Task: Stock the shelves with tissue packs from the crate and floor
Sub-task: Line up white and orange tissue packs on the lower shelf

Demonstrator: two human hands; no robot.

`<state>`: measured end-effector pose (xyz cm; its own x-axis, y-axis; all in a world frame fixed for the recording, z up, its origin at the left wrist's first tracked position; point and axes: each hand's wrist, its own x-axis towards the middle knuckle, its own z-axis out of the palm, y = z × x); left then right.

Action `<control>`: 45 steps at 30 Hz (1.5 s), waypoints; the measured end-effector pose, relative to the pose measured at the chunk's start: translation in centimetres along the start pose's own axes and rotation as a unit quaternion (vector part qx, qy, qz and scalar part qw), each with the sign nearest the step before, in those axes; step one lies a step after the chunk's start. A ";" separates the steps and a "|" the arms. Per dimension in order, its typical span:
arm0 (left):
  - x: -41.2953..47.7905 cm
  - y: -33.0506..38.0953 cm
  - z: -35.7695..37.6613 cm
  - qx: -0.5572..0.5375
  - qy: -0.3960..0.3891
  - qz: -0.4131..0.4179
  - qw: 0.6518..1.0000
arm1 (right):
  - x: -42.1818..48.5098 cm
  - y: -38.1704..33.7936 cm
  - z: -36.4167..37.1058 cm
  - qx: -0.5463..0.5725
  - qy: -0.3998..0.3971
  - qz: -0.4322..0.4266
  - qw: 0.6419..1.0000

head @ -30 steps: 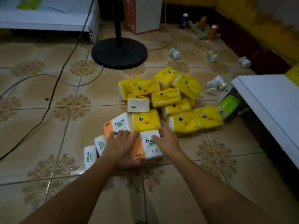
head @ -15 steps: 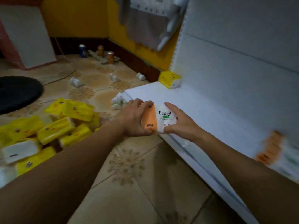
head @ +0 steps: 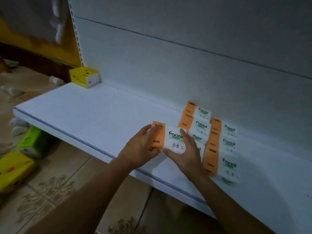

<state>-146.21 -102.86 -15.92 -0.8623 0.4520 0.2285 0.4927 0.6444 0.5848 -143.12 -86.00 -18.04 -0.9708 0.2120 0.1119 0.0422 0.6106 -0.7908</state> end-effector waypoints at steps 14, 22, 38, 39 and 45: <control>-2.6 -0.2 4.2 0.055 -0.133 0.000 0.990 | -0.4 4.4 -2.3 -0.183 0.126 0.059 0.973; -2.7 -1.7 0.3 0.073 -0.119 -0.035 0.990 | -0.5 0.5 -2.4 -0.215 0.137 -0.002 0.967; -23.7 -14.9 -18.0 0.158 0.109 -0.263 0.945 | 1.1 -23.2 16.4 -0.149 -0.138 -0.229 0.952; -26.4 -15.6 -18.4 0.157 0.115 -0.287 0.938 | 0.6 -24.1 18.3 -0.151 -0.162 -0.238 0.946; -41.9 -18.6 -20.2 0.159 0.100 -0.427 0.884 | -7.5 -27.4 29.5 -0.145 -0.294 -0.259 0.909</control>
<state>-121.58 -146.26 -20.67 -0.9236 -0.3813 -0.0391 -0.3679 0.8534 0.3693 -143.95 -126.79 -14.95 -0.8326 -0.5537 0.0154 -0.4786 0.7052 -0.5231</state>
